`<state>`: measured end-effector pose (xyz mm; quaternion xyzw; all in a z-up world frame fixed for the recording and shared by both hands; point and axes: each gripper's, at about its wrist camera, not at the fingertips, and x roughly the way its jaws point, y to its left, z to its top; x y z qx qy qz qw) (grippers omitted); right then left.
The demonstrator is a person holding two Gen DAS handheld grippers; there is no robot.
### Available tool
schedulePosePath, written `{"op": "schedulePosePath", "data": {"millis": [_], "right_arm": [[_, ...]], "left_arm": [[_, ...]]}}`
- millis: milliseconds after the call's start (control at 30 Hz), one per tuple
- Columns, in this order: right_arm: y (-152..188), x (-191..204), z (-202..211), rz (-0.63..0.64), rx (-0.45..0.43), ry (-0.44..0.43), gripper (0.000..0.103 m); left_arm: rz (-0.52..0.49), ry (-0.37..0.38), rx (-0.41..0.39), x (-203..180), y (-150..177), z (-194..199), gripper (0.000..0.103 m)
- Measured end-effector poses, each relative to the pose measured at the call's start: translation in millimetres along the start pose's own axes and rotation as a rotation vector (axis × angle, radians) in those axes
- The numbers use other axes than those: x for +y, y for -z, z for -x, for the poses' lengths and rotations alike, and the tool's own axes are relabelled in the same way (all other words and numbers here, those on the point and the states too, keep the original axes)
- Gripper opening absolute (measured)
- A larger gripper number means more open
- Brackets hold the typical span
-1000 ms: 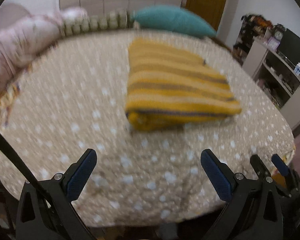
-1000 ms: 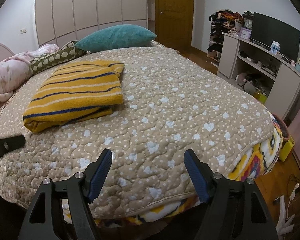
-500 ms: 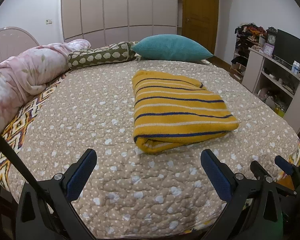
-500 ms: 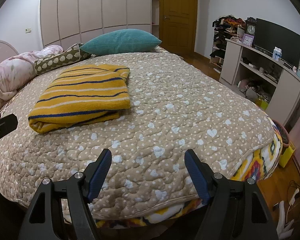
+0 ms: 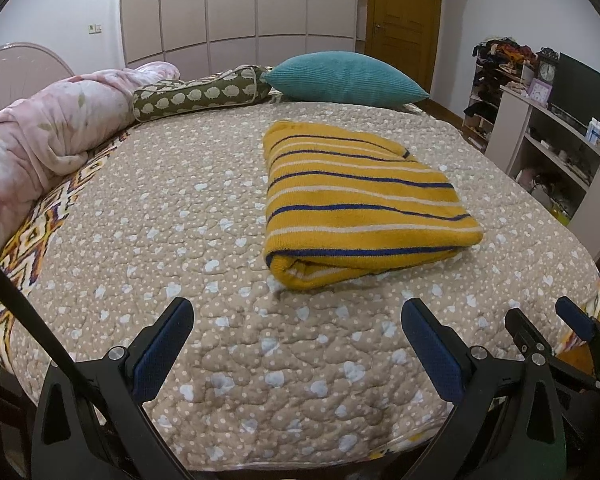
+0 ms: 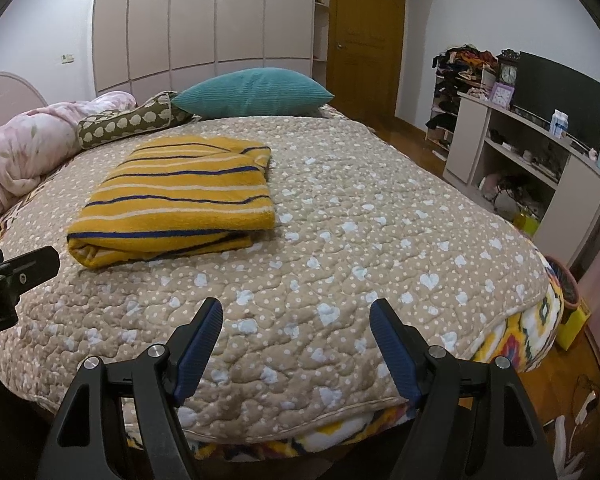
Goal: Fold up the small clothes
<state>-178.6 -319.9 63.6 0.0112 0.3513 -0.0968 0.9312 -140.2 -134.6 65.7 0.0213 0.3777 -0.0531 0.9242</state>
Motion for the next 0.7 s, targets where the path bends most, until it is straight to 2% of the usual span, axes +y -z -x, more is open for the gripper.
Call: {"op": "schedulePosePath", "data": {"millis": [700], "right_arm": [[-11,14,-4,0.042,-0.022,-0.036,0.083]], "left_arm": [[0.004,0.007,0.065,3,5,-14,0.103]]}}
